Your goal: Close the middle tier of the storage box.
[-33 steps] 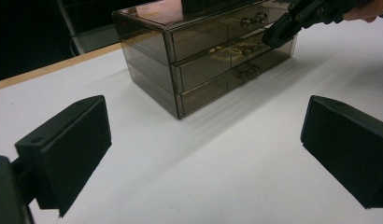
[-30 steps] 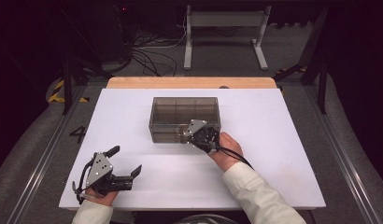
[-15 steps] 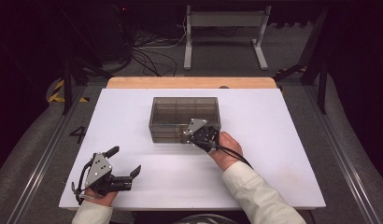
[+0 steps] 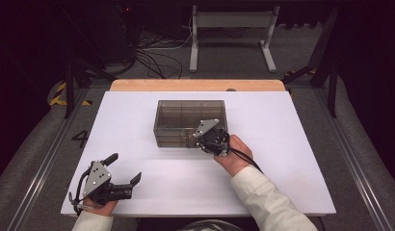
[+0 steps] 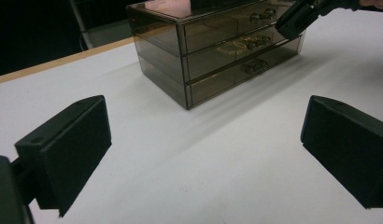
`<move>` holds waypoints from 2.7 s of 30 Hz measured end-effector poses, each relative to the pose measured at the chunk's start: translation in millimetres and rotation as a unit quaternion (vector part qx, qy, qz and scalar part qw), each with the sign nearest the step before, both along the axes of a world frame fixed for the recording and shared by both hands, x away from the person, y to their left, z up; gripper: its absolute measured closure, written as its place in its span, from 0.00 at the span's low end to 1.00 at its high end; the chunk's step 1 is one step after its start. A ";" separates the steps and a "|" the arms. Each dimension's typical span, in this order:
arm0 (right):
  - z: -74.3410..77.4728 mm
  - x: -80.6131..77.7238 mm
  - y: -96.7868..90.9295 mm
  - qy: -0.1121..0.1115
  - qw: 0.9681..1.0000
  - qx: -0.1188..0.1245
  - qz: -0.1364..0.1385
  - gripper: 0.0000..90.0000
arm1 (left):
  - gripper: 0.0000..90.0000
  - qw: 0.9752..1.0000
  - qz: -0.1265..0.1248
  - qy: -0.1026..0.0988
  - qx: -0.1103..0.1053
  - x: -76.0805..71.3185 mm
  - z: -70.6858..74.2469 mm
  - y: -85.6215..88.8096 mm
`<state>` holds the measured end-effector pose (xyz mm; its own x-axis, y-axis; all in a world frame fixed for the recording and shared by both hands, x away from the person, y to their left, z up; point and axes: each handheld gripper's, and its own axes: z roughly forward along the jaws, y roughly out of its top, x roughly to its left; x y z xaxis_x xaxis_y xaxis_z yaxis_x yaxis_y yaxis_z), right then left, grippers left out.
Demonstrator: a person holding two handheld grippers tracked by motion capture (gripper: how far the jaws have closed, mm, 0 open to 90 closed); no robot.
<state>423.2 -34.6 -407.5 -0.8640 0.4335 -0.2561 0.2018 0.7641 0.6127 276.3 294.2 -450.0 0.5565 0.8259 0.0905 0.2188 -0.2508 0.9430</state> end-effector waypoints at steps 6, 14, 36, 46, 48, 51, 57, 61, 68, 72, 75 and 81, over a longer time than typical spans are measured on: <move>9.4 -6.1 -5.8 -0.006 1.000 0.024 0.009 0.79 | 0.03 1.000 0.005 0.000 -0.004 -3.9 -0.2 3.4; 20.0 -7.1 -19.9 0.013 0.998 0.058 0.019 0.62 | 0.03 1.000 0.006 0.001 -0.004 -5.5 -1.2 3.1; 44.9 -25.3 -79.5 -0.004 0.984 0.175 0.023 0.18 | 0.02 1.000 0.002 0.002 -0.002 -2.4 -1.5 0.4; 43.4 -44.5 -125.0 -0.035 0.972 0.234 -0.006 0.03 | 0.02 1.000 0.006 0.002 -0.004 -1.4 -2.0 1.4; 41.0 -45.6 -134.0 -0.035 0.967 0.252 -0.012 0.01 | 0.02 1.000 0.005 0.001 -0.005 -1.5 -1.7 1.1; 37.6 -47.7 -145.6 -0.044 0.964 0.259 -0.028 0.01 | 0.02 1.000 0.005 0.002 -0.005 -1.3 -1.6 1.8; 26.0 -51.0 -163.3 -0.049 0.962 0.263 -0.044 0.00 | 0.02 1.000 0.004 0.003 -0.006 -1.1 -1.8 1.7; 16.5 -52.5 -174.7 -0.042 0.962 0.264 -0.054 0.00 | 0.02 1.000 0.004 0.001 -0.003 -0.9 -1.9 1.7; -3.0 -57.5 -202.9 -0.052 0.955 0.287 -0.061 0.00 | 0.02 1.000 0.004 -0.001 -0.005 -0.3 -2.7 1.1; -14.6 -60.4 -219.5 -0.047 0.951 0.297 -0.075 0.00 | 0.02 1.000 0.002 0.001 -0.003 0.1 -3.3 0.4; -22.7 -62.9 -226.0 -0.045 0.952 0.292 -0.083 0.00 | 0.02 1.000 0.002 0.000 0.001 0.5 -3.6 0.3; -37.7 -67.9 -232.8 -0.029 0.956 0.279 -0.089 0.00 | 0.02 1.000 0.002 -0.002 0.004 1.8 -4.5 1.0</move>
<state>355.3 -267.4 -445.2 -0.7548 0.6558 0.0123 0.2517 0.2723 0.9287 278.1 295.2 -454.5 0.5524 0.8277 0.0991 0.2168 -0.2574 0.9417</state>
